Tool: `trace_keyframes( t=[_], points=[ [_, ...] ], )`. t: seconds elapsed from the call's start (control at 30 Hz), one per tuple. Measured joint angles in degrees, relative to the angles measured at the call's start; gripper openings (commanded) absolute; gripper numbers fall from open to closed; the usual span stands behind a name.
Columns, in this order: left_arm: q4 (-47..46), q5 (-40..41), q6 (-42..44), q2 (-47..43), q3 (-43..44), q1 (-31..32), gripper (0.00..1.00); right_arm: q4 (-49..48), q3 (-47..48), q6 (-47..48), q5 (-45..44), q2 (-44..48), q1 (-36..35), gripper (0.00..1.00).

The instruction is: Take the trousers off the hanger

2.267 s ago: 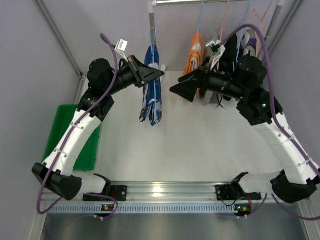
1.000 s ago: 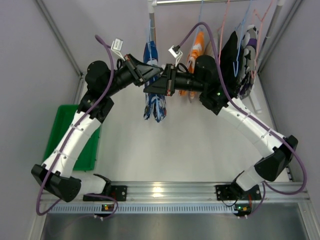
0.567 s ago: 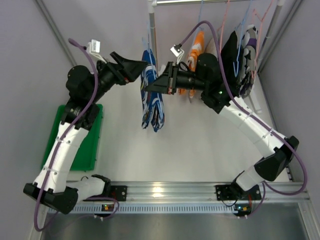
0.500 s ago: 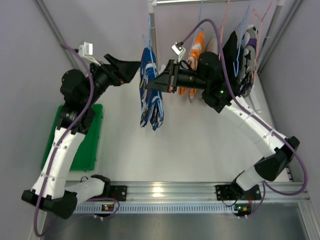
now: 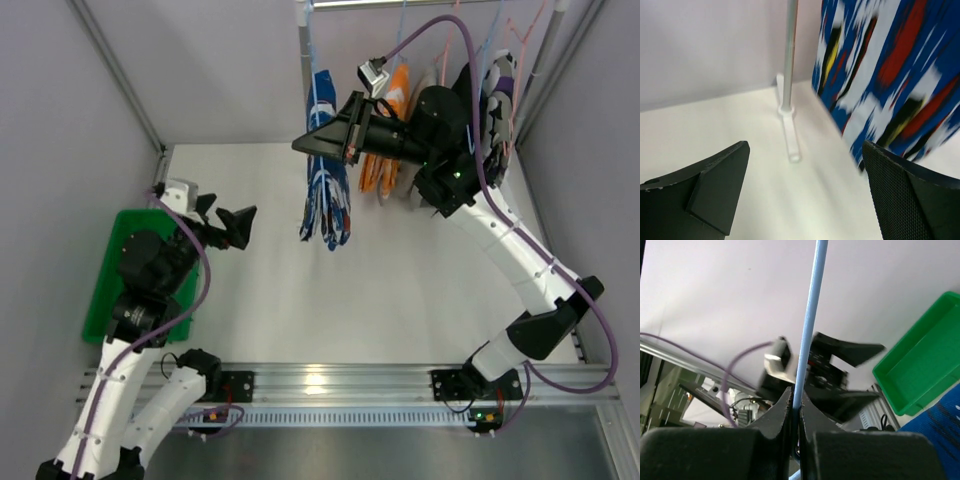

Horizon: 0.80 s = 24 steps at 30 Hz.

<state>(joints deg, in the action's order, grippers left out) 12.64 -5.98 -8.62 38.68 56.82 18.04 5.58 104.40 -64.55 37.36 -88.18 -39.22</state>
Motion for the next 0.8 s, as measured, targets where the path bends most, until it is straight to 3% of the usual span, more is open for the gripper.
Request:
trace_keyframes(
  t=[0.23,0.43,0.8],
  points=[
    [2.1,-4.1,9.0,-6.9,-15.9,0.1,0.99,0.1,2.9,-0.1,-1.4,-0.7,0.1,0.0],
    [-1.7,-5.0,12.1,-5.4,-23.0,2.1,0.99,0.4,5.6,-0.1,-1.9,-2.3,0.4,0.0],
    [-26.5,15.9,24.8,6.7,-29.7,26.2,0.99,0.9,7.1,0.0,-2.9,-5.1,0.4,0.0]
  ],
)
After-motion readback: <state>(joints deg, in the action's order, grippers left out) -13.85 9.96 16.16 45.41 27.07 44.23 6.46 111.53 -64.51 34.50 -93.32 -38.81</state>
